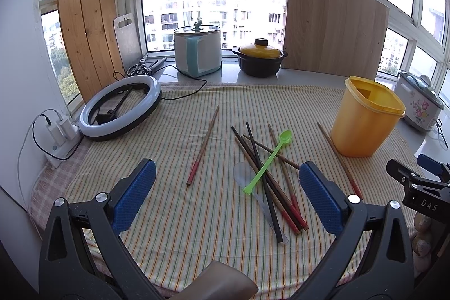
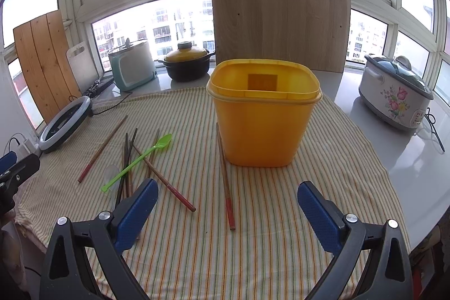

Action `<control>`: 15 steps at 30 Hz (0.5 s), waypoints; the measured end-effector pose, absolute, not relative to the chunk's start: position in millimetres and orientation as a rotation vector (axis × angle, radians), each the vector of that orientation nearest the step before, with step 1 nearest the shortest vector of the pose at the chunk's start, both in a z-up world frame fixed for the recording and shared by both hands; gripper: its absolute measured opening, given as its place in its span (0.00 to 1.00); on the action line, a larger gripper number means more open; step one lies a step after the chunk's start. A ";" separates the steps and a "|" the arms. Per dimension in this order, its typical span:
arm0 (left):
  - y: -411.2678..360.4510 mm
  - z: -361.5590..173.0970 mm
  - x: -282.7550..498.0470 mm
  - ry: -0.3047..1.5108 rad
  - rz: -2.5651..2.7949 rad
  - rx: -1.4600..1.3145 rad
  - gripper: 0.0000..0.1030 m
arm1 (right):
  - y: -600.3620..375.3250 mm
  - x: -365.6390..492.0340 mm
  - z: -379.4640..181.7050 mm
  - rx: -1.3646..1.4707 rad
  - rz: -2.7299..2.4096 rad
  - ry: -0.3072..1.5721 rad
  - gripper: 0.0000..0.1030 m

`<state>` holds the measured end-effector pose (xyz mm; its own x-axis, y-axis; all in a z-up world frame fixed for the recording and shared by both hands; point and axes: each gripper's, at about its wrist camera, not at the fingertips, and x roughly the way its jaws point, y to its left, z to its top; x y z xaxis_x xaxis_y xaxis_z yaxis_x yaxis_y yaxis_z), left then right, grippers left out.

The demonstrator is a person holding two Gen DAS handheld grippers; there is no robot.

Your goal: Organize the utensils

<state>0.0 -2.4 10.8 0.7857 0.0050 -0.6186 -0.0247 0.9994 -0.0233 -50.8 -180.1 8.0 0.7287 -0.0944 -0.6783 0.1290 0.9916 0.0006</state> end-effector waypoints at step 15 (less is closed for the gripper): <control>0.4 7.0 10.1 0.694 0.024 -0.024 1.00 | -179.7 -45.8 15.0 0.042 -0.115 0.751 0.98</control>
<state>10.1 0.4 7.0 0.7682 0.0140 -0.6400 -0.0303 0.9994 -0.0145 -45.8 -179.7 15.0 0.7251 -0.0895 -0.6828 0.1196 0.9928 -0.0032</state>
